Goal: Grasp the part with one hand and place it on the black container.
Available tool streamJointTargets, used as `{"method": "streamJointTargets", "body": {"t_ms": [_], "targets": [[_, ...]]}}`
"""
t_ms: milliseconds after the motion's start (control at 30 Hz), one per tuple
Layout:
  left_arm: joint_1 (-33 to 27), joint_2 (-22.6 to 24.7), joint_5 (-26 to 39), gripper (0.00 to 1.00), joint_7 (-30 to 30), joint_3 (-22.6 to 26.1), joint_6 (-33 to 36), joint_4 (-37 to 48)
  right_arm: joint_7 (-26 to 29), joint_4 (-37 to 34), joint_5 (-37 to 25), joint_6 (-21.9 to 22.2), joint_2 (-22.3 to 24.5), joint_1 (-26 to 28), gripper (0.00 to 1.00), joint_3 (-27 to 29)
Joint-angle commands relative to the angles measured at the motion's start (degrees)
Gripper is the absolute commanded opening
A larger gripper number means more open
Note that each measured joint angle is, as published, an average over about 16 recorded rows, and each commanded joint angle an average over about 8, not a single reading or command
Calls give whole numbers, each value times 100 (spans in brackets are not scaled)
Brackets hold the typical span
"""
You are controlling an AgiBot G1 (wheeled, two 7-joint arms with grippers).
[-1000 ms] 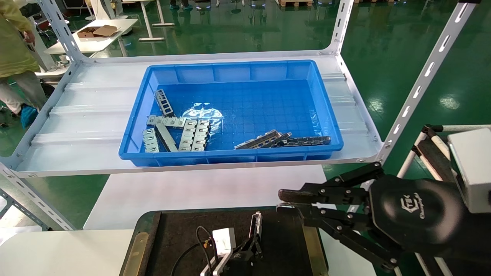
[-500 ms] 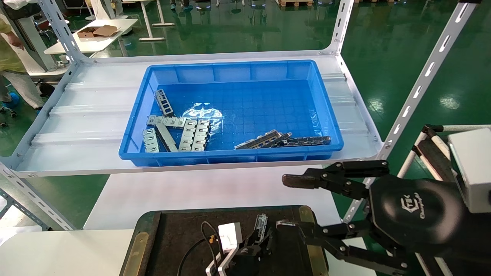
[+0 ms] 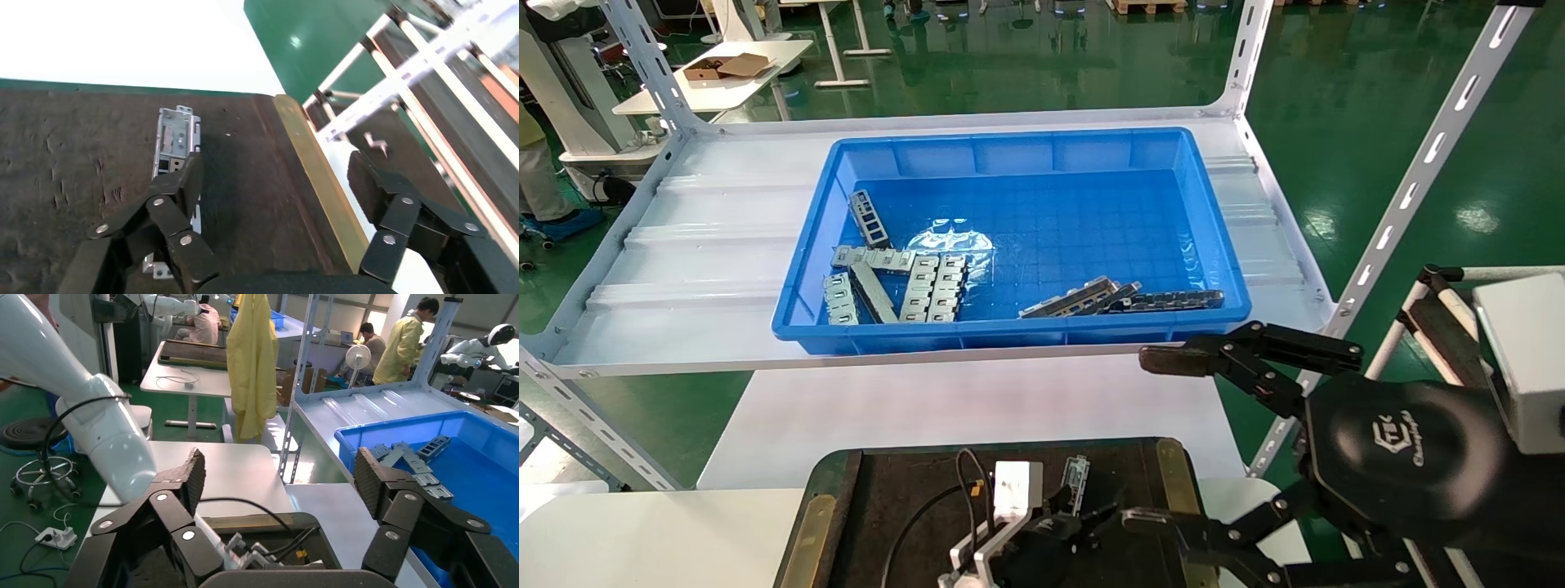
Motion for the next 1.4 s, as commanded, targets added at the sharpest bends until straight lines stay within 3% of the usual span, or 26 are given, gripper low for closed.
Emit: {"method": "streamJointTargets", "body": {"t_ms": [33, 400, 700, 1033, 1267, 1400], "targets": [[-52, -196, 168, 100, -95, -20, 267, -122, 0, 0, 0, 0, 0, 0, 100, 0], [-309, -1217, 913, 100, 70, -314, 1778, -864, 0, 0, 0, 0, 0, 0, 100, -1], [-471, -1901, 944, 100, 694, -639, 3010, -1079, -1, 0, 1, 0, 0, 0, 100, -1], [-537, -2453, 86, 100, 2122, -1368, 4819, -1081, -1, 0, 1, 1, 1, 0, 100, -2], [-247, -2706, -856, 100, 3556, -2016, 6025, -871, -1, 0, 1, 1, 1, 1, 100, -2], [-121, -2828, -1201, 100, 4012, -2224, 6483, -690, -1, 0, 2, 1, 1, 1, 100, -2]]}}
